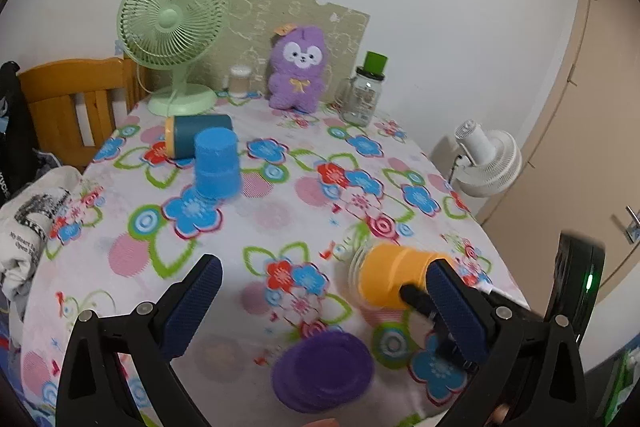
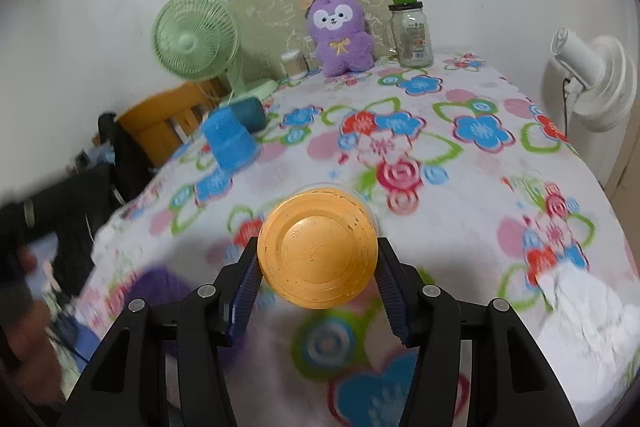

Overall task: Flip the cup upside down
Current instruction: 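Lift the orange cup with the right tool while the left tool grasps it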

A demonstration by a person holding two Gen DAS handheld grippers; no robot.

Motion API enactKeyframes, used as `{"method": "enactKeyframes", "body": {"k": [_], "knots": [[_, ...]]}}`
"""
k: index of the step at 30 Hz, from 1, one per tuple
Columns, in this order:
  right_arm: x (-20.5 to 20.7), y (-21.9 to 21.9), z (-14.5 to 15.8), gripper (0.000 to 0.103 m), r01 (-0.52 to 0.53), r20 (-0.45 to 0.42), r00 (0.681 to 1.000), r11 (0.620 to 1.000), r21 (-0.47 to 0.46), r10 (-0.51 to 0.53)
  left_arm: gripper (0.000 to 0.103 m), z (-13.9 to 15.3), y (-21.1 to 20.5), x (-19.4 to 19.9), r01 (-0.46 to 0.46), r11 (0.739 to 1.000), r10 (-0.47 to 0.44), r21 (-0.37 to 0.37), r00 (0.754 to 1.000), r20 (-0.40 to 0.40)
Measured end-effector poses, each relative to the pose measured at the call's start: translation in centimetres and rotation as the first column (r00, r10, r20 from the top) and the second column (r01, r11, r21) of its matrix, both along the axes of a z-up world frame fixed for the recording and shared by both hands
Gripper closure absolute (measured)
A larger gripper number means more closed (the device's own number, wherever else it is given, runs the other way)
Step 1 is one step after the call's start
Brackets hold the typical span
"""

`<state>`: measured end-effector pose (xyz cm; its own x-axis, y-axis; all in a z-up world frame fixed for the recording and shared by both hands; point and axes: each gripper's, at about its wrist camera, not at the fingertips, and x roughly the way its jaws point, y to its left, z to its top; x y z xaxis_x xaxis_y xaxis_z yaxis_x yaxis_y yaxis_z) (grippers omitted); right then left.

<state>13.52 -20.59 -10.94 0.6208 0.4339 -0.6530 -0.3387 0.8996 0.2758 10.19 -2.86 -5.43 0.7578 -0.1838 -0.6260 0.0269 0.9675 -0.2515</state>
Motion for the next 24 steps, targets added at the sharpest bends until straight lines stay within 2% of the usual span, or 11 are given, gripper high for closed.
{"method": "enactKeyframes", "body": {"k": [2, 4, 7, 9, 12, 19, 24], "knots": [[-1.5, -0.3, -1.1, 0.045, -0.011, -0.014, 1.000, 1.000, -0.009, 0.010, 0.000, -0.3, -0.7, -0.4, 0.011, 1.000, -0.011, -0.004, 1.000, -0.011], [-2.2, -0.5, -2.3, 0.043, -0.034, -0.081, 0.996, 0.999, -0.012, 0.033, 0.000, -0.7, -1.6, -0.7, 0.023, 1.000, -0.023, -0.010, 0.999, -0.024], [-3.1, -1.4, -3.3, 0.029, -0.019, -0.144, 0.989, 1.000, -0.003, 0.018, 0.000, -1.1, -3.0, -1.3, 0.048, 0.999, -0.048, -0.010, 0.998, -0.038], [-3.6, -2.5, -3.0, 0.020, 0.016, -0.124, 0.992, 1.000, 0.009, -0.014, 0.000, -1.3, -4.1, -1.7, 0.067, 0.998, -0.067, -0.001, 0.997, -0.040], [-4.1, -4.0, -2.1, 0.015, 0.044, -0.090, 0.995, 0.999, 0.032, -0.041, 0.000, -1.4, -5.6, -2.3, 0.088, 0.996, -0.088, 0.008, 0.995, -0.039], [-4.8, -7.4, -0.7, 0.012, 0.089, -0.048, 0.995, 0.994, 0.056, -0.086, 0.000, -1.3, -8.1, -3.0, 0.108, 0.994, -0.108, 0.002, 0.994, -0.030], [-4.6, -10.3, -1.0, 0.011, 0.155, -0.059, 0.987, 0.985, 0.074, -0.151, 0.000, -1.6, -10.1, -2.7, 0.136, 0.991, -0.135, 0.018, 0.990, -0.029]]}}
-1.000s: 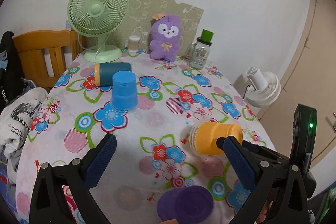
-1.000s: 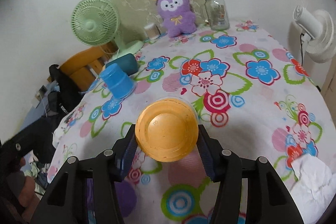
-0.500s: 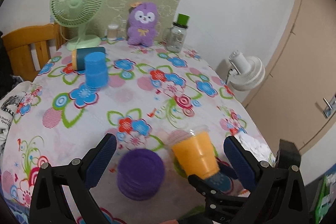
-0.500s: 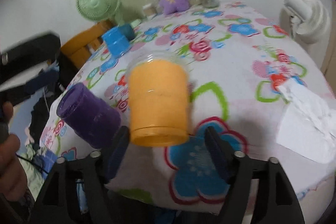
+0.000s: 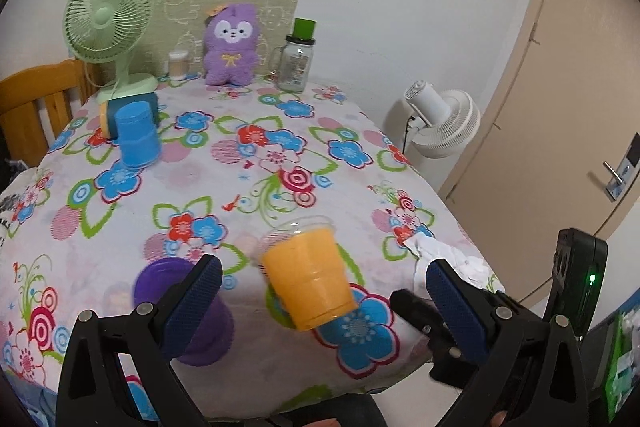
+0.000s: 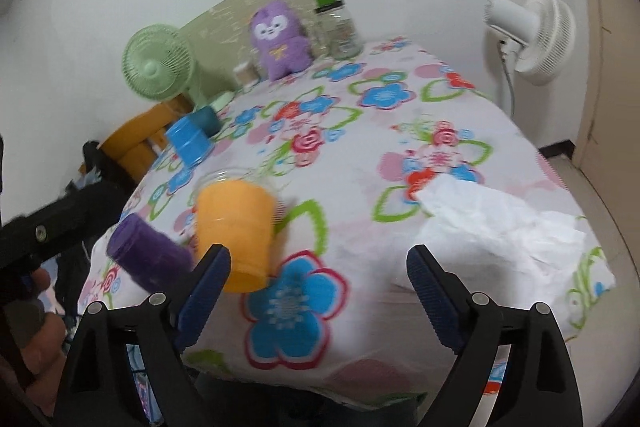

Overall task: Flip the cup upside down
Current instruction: 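Lift the orange cup with the right tool while the left tool grasps it, then hold the orange cup upright in the left tool, rim up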

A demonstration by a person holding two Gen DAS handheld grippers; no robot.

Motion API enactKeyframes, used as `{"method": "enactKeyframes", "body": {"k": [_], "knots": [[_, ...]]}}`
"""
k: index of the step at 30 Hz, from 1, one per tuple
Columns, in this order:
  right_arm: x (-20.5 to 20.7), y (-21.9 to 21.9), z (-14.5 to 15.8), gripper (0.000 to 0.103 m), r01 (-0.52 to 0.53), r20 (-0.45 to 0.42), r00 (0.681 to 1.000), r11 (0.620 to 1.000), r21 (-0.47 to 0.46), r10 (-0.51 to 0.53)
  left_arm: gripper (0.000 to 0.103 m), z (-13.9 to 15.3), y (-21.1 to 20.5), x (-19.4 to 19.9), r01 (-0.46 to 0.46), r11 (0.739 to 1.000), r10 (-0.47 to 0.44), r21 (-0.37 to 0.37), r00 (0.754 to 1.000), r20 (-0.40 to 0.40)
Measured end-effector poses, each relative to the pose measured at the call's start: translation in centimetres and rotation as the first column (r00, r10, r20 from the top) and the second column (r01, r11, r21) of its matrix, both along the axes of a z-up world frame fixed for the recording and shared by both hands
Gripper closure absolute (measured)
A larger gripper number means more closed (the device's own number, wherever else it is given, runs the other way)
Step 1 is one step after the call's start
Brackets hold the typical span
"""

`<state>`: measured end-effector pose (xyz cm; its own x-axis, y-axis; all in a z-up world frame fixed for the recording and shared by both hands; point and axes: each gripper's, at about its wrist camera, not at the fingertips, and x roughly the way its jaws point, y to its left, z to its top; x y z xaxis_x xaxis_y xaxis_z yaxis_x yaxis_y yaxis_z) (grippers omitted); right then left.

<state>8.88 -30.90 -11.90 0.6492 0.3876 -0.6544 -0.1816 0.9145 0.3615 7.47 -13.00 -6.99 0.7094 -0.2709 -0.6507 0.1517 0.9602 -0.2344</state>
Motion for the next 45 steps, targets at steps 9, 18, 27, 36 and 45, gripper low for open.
{"method": "enactKeyframes", "body": {"k": [9, 18, 27, 36, 45], "knots": [[0.6, -2.1, -1.2, 0.011, 0.036, -0.034, 0.999, 0.999, -0.018, -0.037, 0.000, -3.1, -2.5, 1.6, 0.016, 0.999, -0.014, 0.032, 0.997, -0.070], [0.9, -2.8, -1.9, 0.011, 0.046, -0.046, 0.998, 0.998, -0.031, -0.047, 0.000, -5.0, -2.7, 2.2, 0.009, 0.999, -0.004, 0.042, 0.994, -0.110], [1.2, -2.4, -1.7, 0.011, 0.046, -0.036, 0.998, 0.997, -0.059, -0.048, 0.004, -5.7, -2.3, 2.2, 0.009, 0.998, -0.001, 0.059, 0.992, -0.126], [1.2, -1.5, -1.0, 0.011, 0.064, -0.014, 0.998, 0.987, -0.150, -0.066, 0.027, -5.8, -1.9, 2.1, 0.016, 0.998, -0.008, 0.063, 0.992, -0.129], [1.1, -1.7, -0.9, 0.011, 0.073, -0.014, 0.997, 0.986, -0.147, -0.075, 0.049, -5.7, -2.3, 1.9, 0.043, 0.997, -0.035, 0.068, 0.992, -0.120]]}}
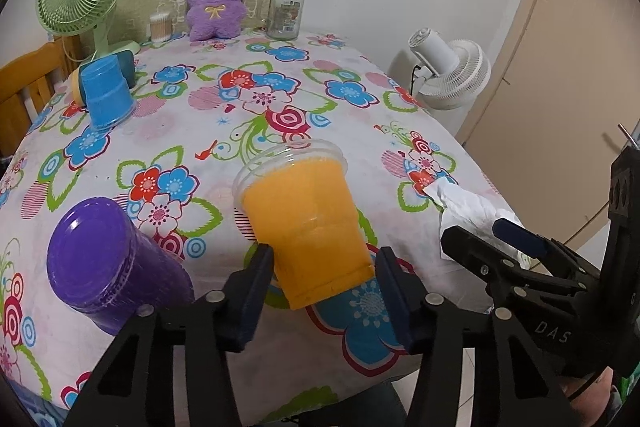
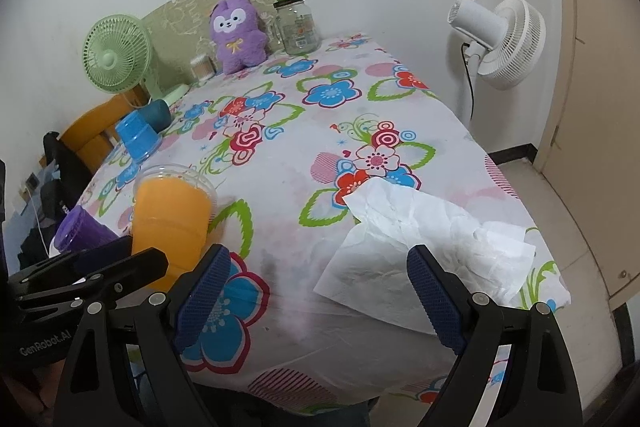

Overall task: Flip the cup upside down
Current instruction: 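Hold the orange cup upright in the left tool, rim up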

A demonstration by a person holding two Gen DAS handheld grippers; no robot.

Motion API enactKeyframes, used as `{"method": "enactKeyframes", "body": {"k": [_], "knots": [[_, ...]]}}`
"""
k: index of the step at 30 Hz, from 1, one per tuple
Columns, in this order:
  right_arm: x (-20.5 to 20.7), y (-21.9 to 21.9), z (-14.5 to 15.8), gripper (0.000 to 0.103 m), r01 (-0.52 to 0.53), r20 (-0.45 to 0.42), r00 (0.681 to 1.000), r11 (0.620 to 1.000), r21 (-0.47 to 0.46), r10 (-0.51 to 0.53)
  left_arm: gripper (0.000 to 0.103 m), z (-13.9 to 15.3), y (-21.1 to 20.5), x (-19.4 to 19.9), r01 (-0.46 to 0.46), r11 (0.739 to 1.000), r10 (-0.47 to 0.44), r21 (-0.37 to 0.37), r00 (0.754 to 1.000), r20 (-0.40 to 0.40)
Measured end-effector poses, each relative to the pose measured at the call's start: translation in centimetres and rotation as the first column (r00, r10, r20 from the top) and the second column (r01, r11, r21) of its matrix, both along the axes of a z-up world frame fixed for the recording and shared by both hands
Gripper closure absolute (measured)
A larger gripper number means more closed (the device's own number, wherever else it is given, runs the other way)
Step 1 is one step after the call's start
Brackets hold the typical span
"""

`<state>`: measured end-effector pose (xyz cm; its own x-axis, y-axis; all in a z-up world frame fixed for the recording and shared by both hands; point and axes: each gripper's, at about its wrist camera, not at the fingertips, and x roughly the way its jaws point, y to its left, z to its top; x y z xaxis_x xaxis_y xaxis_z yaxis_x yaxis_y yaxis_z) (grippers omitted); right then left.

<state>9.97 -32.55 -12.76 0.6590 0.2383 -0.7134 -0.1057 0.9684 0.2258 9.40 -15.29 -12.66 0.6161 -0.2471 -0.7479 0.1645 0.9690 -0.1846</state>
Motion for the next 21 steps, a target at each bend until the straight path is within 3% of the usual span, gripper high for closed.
{"method": "enactKeyframes", "body": {"k": [7, 18, 19, 21], "knots": [[-0.1, -0.4, 0.1, 0.011, 0.009, 0.003, 1.000, 1.000, 0.011, -0.009, 0.060, 0.5, -0.1, -0.3, 0.007, 1.000, -0.007, 0.017, 1.000, 0.018], [0.0, -0.5, -0.1, 0.011, 0.009, 0.005, 1.000, 1.000, 0.029, -0.009, 0.060, 1.1, 0.6, -0.3, -0.008, 1.000, 0.007, 0.014, 1.000, 0.029], [-0.1, -0.5, -0.1, 0.011, 0.011, 0.004, 1.000, 1.000, 0.029, -0.011, 0.058, 1.0, 0.5, -0.2, -0.005, 1.000, 0.005, 0.014, 1.000, 0.023], [-0.1, -0.6, -0.1, 0.011, 0.012, 0.005, 1.000, 0.999, 0.030, -0.012, 0.041, 0.6, 0.2, -0.2, 0.006, 1.000, -0.006, 0.002, 1.000, 0.006]]}}
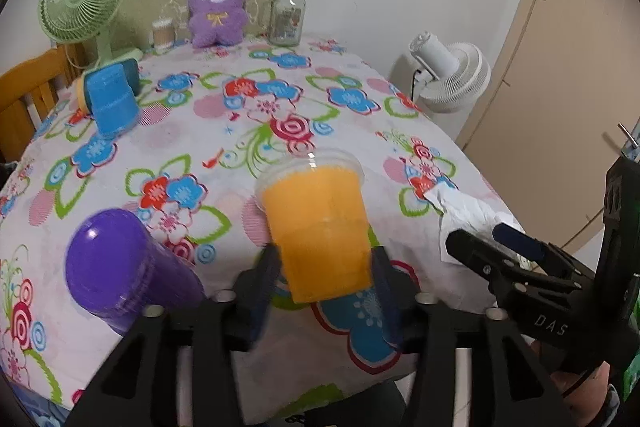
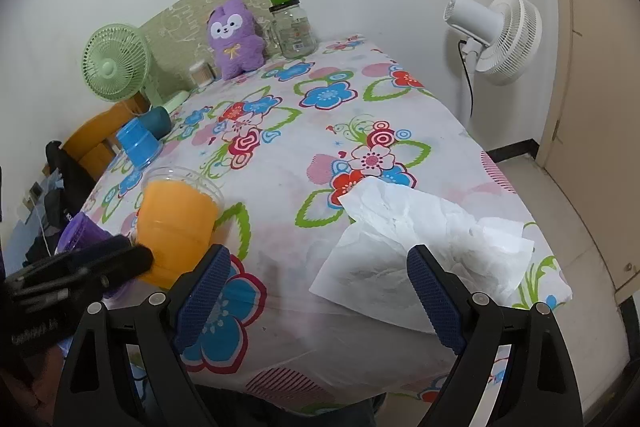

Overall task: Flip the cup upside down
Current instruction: 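Hold the orange cup upright in the left tool, rim up, then rotate the orange cup in the left tool until its base faces up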

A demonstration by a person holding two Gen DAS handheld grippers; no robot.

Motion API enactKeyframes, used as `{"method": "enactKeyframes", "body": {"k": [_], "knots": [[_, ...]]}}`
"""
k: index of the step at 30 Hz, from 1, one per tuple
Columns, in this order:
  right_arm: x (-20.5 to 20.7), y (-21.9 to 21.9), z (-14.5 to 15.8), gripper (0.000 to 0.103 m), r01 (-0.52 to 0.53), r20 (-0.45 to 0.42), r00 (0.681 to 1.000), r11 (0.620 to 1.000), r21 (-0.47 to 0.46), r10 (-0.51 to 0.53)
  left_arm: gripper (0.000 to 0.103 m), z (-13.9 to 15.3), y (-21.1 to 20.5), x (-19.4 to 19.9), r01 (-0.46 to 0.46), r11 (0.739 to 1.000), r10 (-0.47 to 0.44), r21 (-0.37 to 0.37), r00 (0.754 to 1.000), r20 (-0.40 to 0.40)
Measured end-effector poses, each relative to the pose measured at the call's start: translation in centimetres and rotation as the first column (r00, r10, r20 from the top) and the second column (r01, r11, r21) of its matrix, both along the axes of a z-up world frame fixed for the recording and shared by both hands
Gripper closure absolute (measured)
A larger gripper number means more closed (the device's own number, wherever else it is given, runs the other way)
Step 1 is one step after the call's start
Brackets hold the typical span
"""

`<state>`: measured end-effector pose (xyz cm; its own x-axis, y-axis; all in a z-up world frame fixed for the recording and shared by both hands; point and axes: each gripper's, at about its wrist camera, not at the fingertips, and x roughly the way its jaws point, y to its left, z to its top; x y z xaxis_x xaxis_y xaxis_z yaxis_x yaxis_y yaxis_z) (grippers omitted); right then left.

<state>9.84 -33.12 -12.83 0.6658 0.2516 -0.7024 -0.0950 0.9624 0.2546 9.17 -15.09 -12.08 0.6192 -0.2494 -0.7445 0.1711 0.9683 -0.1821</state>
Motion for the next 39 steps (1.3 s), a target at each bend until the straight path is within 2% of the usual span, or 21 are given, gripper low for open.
{"method": "enactKeyframes", "body": {"k": [1, 2, 4, 7, 8, 11, 21, 30, 34, 39], "knots": [[0.0, 0.0, 0.0, 0.011, 0.000, 0.000, 1.000, 1.000, -0.001, 0.000, 0.027, -0.1, -0.1, 0.0, 0.003, 1.000, -0.003, -0.011, 1.000, -0.002], [0.0, 0.0, 0.0, 0.011, 0.001, 0.000, 1.000, 1.000, -0.001, -0.001, 0.020, -0.2, -0.1, 0.0, 0.000, 1.000, 0.000, -0.015, 1.000, -0.001], [0.0, -0.1, -0.1, 0.011, 0.001, 0.000, 1.000, 1.000, -0.002, -0.001, 0.019, -0.6, -0.4, 0.3, -0.014, 1.000, 0.014, 0.011, 1.000, -0.004], [0.0, -0.2, 0.0, 0.011, 0.004, 0.001, 1.000, 1.000, -0.001, -0.004, 0.024, -1.5, -0.5, 0.9, -0.014, 1.000, 0.014, 0.003, 0.999, -0.037], [0.0, -0.3, -0.1, 0.011, 0.005, -0.001, 1.000, 1.000, -0.001, -0.005, 0.032, -1.8, -0.4, 1.0, -0.013, 1.000, 0.013, -0.004, 0.999, -0.046], [0.1, -0.5, -0.2, 0.011, 0.007, -0.003, 1.000, 1.000, 0.003, -0.007, 0.044, -2.4, -0.5, 1.2, 0.003, 1.000, -0.003, -0.007, 0.998, -0.067], [0.2, -0.2, -0.1, 0.011, -0.001, 0.003, 1.000, 1.000, 0.014, 0.001, 0.045, -0.6, 0.3, 0.7, -0.011, 1.000, 0.011, -0.007, 1.000, -0.014], [-0.2, 0.0, 0.4, 0.011, -0.006, 0.017, 1.000, 1.000, 0.019, 0.006, 0.046, 3.2, 1.4, 0.2, -0.024, 1.000, 0.024, -0.008, 0.997, 0.077], [-0.4, 0.0, 0.6, 0.011, -0.005, 0.027, 1.000, 1.000, 0.021, 0.004, 0.046, 4.2, 1.6, 0.5, -0.018, 1.000, 0.020, -0.025, 0.997, 0.073], [-0.5, -0.1, 0.6, 0.011, -0.001, 0.023, 1.000, 1.000, 0.021, 0.001, 0.046, 3.8, 1.5, 0.8, -0.021, 0.999, 0.022, -0.024, 0.998, 0.064]]}}
